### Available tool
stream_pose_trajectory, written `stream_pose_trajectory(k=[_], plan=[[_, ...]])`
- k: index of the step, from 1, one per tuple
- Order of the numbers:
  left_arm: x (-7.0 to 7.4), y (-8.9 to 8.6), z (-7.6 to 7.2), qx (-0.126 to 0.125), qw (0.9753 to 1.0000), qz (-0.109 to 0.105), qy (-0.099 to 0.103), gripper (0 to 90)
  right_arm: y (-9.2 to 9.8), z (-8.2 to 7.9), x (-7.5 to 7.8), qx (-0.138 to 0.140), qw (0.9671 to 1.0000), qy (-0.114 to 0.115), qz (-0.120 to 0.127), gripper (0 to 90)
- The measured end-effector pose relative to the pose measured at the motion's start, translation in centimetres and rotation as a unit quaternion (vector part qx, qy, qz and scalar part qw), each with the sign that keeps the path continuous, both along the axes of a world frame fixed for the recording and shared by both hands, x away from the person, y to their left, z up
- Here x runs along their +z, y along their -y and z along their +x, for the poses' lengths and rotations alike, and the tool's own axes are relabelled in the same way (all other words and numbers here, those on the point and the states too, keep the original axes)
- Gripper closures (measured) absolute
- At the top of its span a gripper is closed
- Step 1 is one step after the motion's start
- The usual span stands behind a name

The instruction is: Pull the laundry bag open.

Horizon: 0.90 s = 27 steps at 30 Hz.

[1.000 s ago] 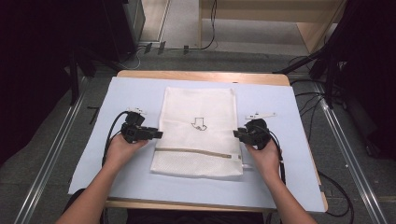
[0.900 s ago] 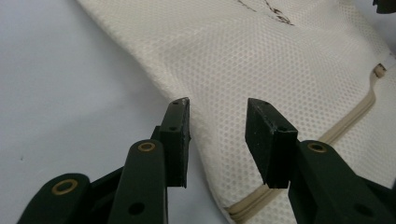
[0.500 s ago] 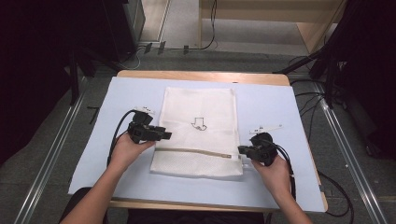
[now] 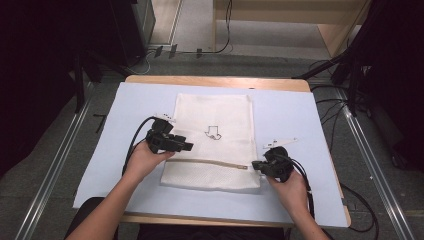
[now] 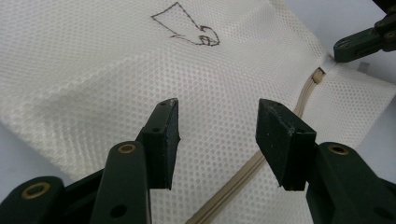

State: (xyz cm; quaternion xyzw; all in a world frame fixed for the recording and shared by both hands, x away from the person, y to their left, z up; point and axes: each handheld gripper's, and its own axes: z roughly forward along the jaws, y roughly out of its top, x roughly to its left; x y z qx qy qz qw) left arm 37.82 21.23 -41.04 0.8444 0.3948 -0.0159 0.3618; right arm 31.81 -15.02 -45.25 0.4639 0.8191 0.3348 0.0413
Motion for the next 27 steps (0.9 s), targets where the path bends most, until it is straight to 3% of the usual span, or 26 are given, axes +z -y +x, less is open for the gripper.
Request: stream_pose_trajectory(k=[27], plan=[[-0.6, 6.7, -0.9, -0.073, 0.9973, 0.005, -0.009, 50.7, -0.5, 0.0, -1.1, -0.001, 0.9999, -0.001, -0.011, 90.0]])
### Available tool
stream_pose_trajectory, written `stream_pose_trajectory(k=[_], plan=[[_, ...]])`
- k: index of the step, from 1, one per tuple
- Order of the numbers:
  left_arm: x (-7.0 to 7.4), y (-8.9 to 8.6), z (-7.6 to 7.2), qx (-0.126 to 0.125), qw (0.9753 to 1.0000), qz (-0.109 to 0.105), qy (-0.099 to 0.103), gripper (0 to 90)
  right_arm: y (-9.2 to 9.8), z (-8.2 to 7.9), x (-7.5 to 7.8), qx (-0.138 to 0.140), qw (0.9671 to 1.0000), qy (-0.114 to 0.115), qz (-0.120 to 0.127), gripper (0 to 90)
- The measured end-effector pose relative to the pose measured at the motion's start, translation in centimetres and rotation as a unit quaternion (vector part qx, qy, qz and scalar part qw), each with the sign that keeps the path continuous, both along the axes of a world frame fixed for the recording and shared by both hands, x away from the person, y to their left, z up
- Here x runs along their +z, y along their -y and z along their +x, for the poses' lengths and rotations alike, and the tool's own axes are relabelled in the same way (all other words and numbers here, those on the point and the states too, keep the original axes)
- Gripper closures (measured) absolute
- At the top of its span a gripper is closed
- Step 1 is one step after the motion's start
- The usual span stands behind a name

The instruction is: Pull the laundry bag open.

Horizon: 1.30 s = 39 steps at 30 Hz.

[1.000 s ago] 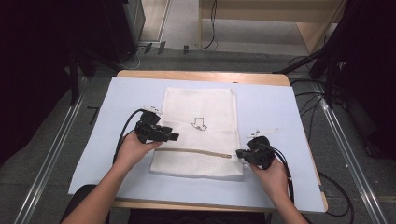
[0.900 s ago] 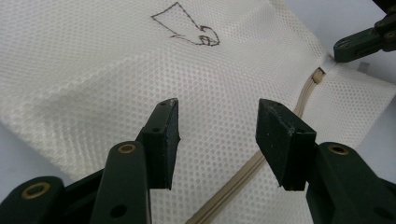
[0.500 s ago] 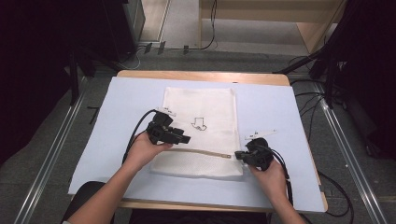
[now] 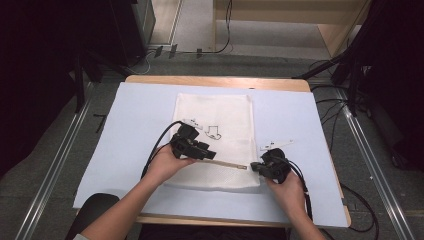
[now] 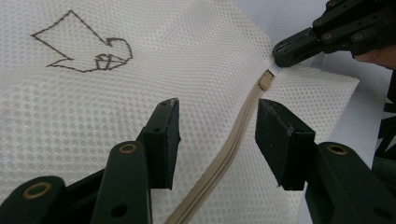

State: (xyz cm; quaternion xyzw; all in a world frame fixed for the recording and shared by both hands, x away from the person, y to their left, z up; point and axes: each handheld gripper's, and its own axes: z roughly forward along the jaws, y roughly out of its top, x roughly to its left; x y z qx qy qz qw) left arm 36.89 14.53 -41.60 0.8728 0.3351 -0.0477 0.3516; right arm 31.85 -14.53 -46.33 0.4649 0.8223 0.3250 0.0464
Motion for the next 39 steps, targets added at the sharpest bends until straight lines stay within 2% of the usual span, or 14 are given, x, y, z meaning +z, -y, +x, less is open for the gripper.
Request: stream_pose_trajectory(k=[7, 13, 15, 19, 23, 25, 28, 34, 37, 39], plan=[[-0.4, 2.1, -0.3, -0.016, 0.9998, 0.009, -0.011, 54.2, 0.0, 0.0, -0.1, 0.002, 1.0, 0.004, -0.001, 90.0], [-1.2, 4.0, -0.5, -0.032, 0.999, 0.023, -0.023, 63.6, 0.0, 0.0, -0.1, 0.007, 0.9999, 0.007, -0.003, 90.0], [-1.5, 4.5, -0.5, -0.032, 0.9988, 0.022, -0.03, 67.1, 0.0, 0.0, -0.1, 0.008, 0.9999, 0.008, -0.003, 90.0], [-1.7, 5.8, -0.6, -0.046, 0.998, 0.03, -0.031, 73.4, 0.0, 0.0, -0.1, 0.008, 0.9999, 0.008, -0.004, 90.0], [-2.1, 7.0, -0.8, -0.058, 0.9969, 0.033, -0.041, 78.0, -0.1, -0.1, 0.0, 0.007, 0.9999, 0.012, -0.008, 90.0], [-2.3, 7.4, -0.7, -0.054, 0.997, 0.036, -0.042, 79.7, -0.1, -0.1, 0.0, 0.008, 0.9999, 0.012, -0.009, 90.0], [-2.5, 7.7, -0.4, -0.044, 0.9969, 0.031, -0.058, 80.6, -0.2, -0.2, 0.0, 0.01, 0.9998, 0.014, -0.01, 90.0], [-3.2, 8.6, 0.1, -0.032, 0.9948, 0.039, -0.088, 82.9, -0.2, -0.2, 0.0, 0.01, 0.9998, 0.015, -0.012, 90.0], [-3.4, 9.0, 0.1, -0.022, 0.9942, 0.032, -0.1, 82.9, -0.2, -0.2, 0.0, 0.01, 0.9997, 0.017, -0.013, 90.0], [-3.5, 9.2, 0.3, -0.023, 0.9933, 0.035, -0.108, 82.2, -0.2, -0.3, 0.0, 0.009, 0.9997, 0.017, -0.014, 90.0]])
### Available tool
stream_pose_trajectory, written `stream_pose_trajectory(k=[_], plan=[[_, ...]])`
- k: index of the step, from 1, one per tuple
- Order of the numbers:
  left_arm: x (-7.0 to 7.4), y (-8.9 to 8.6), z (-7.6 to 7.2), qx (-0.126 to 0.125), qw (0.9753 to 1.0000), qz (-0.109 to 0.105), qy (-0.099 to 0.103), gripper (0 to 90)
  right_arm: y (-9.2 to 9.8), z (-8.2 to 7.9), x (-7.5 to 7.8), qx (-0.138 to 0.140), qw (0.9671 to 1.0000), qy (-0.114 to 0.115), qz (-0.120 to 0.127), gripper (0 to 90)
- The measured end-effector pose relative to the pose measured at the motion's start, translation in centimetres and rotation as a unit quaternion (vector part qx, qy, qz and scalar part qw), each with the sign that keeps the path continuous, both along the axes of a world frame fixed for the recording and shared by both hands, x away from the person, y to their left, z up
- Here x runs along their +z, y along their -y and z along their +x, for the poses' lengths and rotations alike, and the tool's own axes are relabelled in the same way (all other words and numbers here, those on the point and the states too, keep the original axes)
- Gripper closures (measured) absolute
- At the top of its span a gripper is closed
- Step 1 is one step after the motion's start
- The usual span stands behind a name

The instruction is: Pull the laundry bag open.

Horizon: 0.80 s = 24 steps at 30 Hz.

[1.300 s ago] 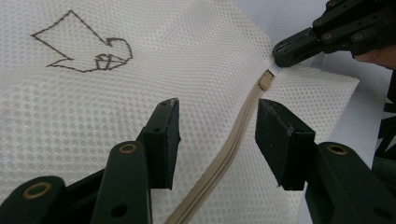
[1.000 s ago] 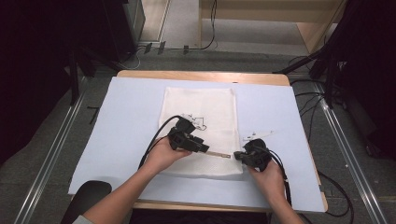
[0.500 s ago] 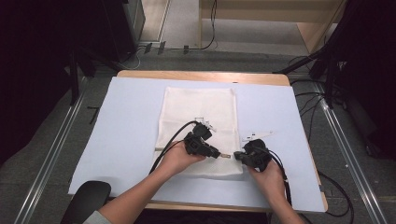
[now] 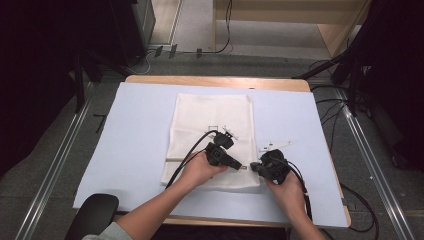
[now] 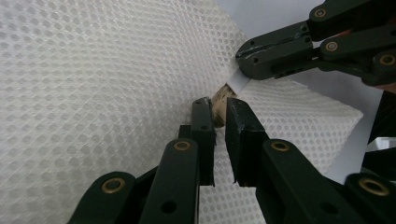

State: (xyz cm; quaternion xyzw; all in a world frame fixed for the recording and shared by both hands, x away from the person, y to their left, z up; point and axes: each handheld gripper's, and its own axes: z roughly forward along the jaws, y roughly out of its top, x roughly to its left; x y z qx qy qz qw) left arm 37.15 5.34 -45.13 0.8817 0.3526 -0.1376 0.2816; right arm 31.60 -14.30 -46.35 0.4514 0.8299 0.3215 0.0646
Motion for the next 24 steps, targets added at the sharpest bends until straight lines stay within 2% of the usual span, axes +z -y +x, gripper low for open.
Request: stream_pose_trajectory(k=[5, 9, 12, 18, 24], plan=[[-0.24, 0.5, 0.18, 0.014, 0.9996, -0.012, -0.023, 79.8, -0.04, -0.02, 0.0, 0.002, 1.0, 0.002, -0.001, 90.0], [-0.33, 0.68, 0.19, 0.014, 0.9997, -0.008, -0.02, 83.3, -0.05, -0.04, 0.0, 0.003, 1.0, 0.003, -0.002, 90.0], [-0.45, 0.7, 0.21, 0.008, 0.9996, -0.008, -0.026, 87.4, -0.06, -0.05, 0.0, 0.003, 1.0, 0.003, -0.002, 90.0], [-0.42, 0.61, 0.38, 0.011, 0.9996, -0.01, -0.026, 88.2, -0.19, -0.12, 0.17, -0.007, 1.0, -0.002, -0.001, 90.0], [-0.51, 0.7, 0.41, 0.014, 0.9995, -0.012, -0.025, 87.2, -0.65, -0.31, 0.13, 0.0, 1.0, -0.001, -0.006, 90.0]])
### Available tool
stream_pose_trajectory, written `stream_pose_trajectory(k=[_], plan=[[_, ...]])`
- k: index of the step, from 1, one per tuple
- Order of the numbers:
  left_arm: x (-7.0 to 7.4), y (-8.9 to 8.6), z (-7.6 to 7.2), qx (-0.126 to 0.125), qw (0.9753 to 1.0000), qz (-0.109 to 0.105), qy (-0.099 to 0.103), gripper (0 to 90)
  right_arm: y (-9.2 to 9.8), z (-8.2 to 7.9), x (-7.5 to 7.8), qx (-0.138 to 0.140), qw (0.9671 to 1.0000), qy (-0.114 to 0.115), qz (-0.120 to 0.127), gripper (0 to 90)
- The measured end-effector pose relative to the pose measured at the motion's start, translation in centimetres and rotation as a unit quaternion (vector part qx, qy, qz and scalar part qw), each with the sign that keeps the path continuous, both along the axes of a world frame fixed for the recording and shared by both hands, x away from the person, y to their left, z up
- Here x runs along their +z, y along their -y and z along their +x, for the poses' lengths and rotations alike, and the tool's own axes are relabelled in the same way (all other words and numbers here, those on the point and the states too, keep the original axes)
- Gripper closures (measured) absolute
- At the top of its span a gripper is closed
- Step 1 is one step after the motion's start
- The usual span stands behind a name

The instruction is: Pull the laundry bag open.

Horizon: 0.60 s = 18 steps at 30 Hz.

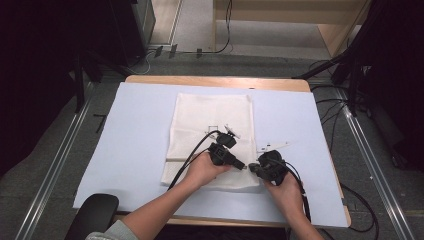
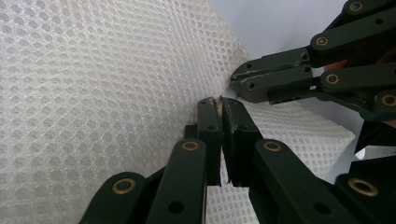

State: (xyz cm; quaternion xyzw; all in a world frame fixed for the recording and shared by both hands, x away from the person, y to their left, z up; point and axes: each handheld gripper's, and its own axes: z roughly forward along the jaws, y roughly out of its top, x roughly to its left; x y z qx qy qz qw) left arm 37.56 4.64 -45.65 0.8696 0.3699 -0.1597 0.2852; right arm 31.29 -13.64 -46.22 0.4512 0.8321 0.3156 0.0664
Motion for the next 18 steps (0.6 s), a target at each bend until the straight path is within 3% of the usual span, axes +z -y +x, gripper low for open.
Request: stream_pose_trajectory(k=[6, 12, 18], plan=[[-0.14, 0.36, -0.26, -0.003, 0.9999, 0.004, 0.01, 87.8, -0.02, 0.02, -0.1, 0.004, 1.0, 0.004, -0.003, 90.0], [-0.13, 0.09, 0.01, -0.004, 1.0, 0.0, 0.002, 88.8, -0.11, -0.16, -0.15, 0.003, 0.9999, 0.009, -0.008, 90.0], [0.18, 0.19, -0.34, -0.019, 0.9993, 0.016, 0.026, 89.1, -0.04, -0.18, -0.22, 0.002, 0.9999, 0.01, -0.005, 90.0]])
